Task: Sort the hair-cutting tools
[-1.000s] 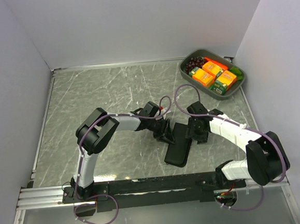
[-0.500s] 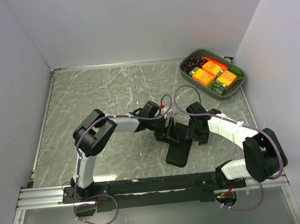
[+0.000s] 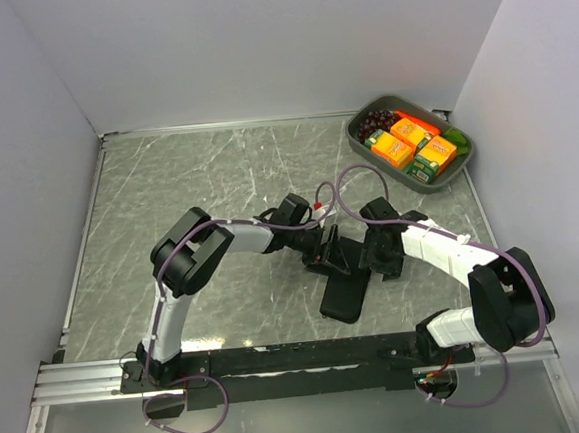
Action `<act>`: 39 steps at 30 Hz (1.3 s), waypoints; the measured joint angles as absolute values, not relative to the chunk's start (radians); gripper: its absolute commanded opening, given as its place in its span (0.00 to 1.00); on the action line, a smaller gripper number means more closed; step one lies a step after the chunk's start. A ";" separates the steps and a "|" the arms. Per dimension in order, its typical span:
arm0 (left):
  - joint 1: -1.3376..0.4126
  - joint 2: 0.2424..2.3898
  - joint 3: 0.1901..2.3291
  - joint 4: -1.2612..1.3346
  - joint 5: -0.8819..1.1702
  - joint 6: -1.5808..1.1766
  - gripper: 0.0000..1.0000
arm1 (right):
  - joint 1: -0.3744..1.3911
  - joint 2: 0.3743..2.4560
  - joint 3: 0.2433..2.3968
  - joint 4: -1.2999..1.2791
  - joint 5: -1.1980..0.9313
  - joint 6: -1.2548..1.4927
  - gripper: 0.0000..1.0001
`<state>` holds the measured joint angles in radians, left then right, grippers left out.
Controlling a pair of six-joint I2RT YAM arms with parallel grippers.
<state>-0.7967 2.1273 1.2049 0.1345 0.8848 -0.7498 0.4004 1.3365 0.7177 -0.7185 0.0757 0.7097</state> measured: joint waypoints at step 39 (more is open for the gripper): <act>-0.628 1.890 1.395 -0.390 0.242 -0.846 0.01 | 0.514 1.036 0.819 -0.781 -0.112 0.487 0.61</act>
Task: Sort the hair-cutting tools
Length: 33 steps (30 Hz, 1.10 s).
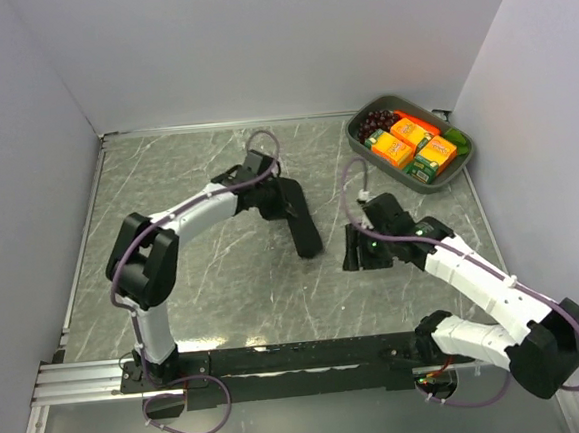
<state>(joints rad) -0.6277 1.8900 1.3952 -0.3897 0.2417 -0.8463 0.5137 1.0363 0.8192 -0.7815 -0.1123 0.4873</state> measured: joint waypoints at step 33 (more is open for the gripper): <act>-0.605 1.955 1.654 -0.986 -0.043 -0.640 0.20 | 0.682 1.397 1.032 -0.710 0.019 0.537 0.69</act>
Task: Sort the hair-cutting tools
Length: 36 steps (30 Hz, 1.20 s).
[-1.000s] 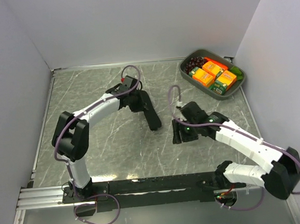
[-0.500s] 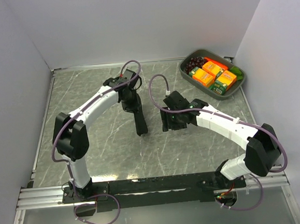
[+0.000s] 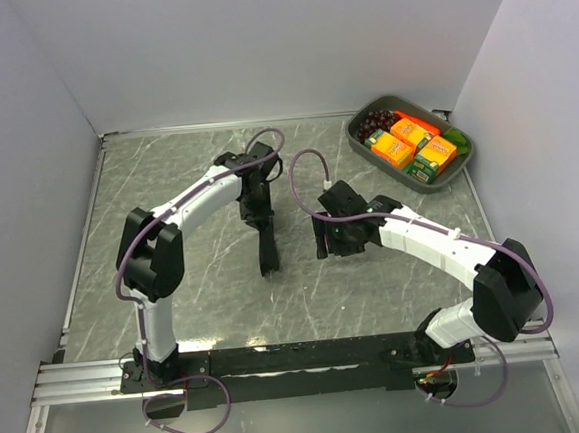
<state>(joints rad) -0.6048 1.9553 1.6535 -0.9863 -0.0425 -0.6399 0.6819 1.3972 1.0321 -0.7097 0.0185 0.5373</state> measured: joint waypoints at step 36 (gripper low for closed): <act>-0.694 1.991 1.659 -0.930 -0.101 -0.700 0.38 | 0.634 1.354 0.942 -0.655 -0.055 0.504 0.76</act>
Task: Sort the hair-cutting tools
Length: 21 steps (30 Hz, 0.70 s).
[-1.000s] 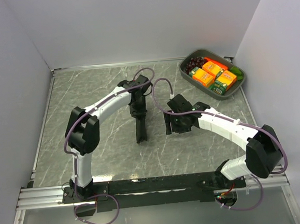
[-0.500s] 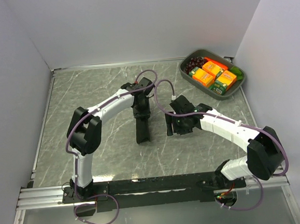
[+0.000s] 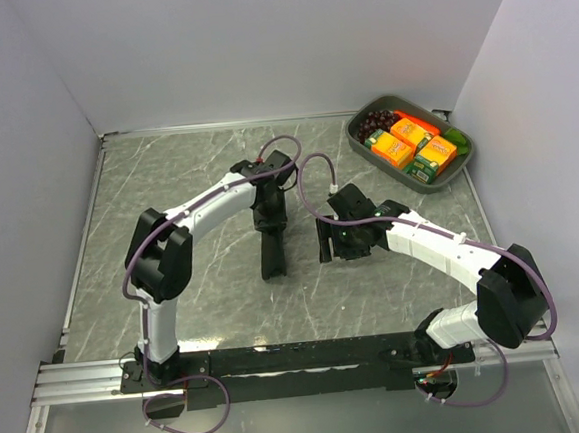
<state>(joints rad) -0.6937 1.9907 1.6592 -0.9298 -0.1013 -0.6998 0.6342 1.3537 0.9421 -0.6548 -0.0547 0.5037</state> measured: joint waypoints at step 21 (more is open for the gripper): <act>-0.669 1.909 1.501 -0.933 -0.106 -0.694 0.20 | 0.634 1.358 0.942 -0.651 -0.070 0.505 0.80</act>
<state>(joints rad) -0.6689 1.9095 1.5009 -0.9325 -0.1062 -0.6945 0.6342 1.3582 0.9421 -0.6506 -0.0700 0.5045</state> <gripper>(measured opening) 0.479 0.798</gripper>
